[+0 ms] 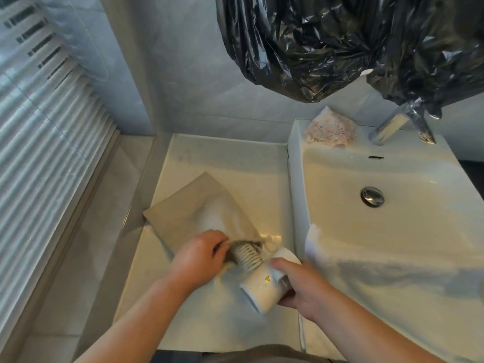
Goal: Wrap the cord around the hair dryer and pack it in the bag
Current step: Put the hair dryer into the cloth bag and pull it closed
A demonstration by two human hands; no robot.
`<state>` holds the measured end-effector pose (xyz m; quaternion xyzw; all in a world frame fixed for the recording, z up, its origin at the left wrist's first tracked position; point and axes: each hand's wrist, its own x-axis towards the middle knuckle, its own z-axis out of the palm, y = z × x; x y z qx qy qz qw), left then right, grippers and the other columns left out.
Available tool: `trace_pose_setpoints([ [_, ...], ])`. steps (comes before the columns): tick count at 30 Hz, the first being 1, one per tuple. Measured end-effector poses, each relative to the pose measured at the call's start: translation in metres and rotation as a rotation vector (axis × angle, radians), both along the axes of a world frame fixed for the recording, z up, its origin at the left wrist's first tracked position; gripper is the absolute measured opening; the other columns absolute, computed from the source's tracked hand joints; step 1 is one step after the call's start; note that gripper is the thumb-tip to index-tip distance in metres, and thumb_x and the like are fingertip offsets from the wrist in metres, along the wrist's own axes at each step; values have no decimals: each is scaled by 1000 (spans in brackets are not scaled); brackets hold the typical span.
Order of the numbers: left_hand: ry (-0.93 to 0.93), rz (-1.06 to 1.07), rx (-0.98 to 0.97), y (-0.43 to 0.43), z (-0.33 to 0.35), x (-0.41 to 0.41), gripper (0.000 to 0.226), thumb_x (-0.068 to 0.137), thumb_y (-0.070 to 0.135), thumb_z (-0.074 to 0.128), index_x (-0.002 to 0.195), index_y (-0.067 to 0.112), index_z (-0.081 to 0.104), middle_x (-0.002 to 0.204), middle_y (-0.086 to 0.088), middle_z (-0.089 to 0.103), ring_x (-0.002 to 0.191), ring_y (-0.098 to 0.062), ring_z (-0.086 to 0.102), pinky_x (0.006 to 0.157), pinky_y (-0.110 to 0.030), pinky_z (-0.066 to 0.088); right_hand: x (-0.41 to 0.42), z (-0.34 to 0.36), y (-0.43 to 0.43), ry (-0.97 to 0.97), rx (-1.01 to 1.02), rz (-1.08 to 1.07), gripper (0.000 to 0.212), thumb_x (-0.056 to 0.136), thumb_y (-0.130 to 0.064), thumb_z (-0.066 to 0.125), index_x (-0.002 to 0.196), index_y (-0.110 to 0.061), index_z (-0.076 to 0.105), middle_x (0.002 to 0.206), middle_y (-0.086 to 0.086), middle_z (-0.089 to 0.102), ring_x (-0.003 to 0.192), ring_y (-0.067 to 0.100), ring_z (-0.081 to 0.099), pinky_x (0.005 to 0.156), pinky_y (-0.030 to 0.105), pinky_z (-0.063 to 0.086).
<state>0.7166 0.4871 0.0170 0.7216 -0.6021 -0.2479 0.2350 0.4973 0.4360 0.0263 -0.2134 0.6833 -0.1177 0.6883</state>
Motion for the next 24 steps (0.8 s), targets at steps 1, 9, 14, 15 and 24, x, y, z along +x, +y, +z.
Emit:
trace_pose_setpoints([
  [1,-31,-73,-7,4,0,-6,19,95,31,53,99,22,69,94,4,68,87,-17,62,73,-29,46,7,-3,-2,-7,10,-31,59,67,-20,83,116,-13,52,107,19,67,93,37,67,72,56,57],
  [9,82,-35,79,22,-12,-16,30,86,7,55,111,21,65,98,10,56,87,-12,55,76,-21,44,32,-4,-16,-75,70,-191,29,78,-28,75,95,-13,56,98,16,63,87,31,62,77,50,55],
  [14,166,43,63,17,-12,-24,29,83,7,61,105,22,70,88,16,55,80,-3,53,70,-6,37,42,-24,-15,-75,47,-230,41,73,-31,79,104,-13,59,104,16,64,92,33,65,72,50,59],
  [15,180,61,56,15,-11,-28,27,84,8,61,104,23,70,86,16,55,79,-4,53,70,-7,38,46,-28,-15,-76,40,-222,46,70,-34,80,107,-13,61,106,16,66,93,33,66,71,50,60],
  [24,121,11,15,19,-20,-31,28,89,10,62,115,17,69,96,11,58,87,-6,52,78,-12,40,61,-45,-8,-181,15,-108,42,82,-42,71,112,-13,66,106,15,73,93,32,72,79,49,59],
])
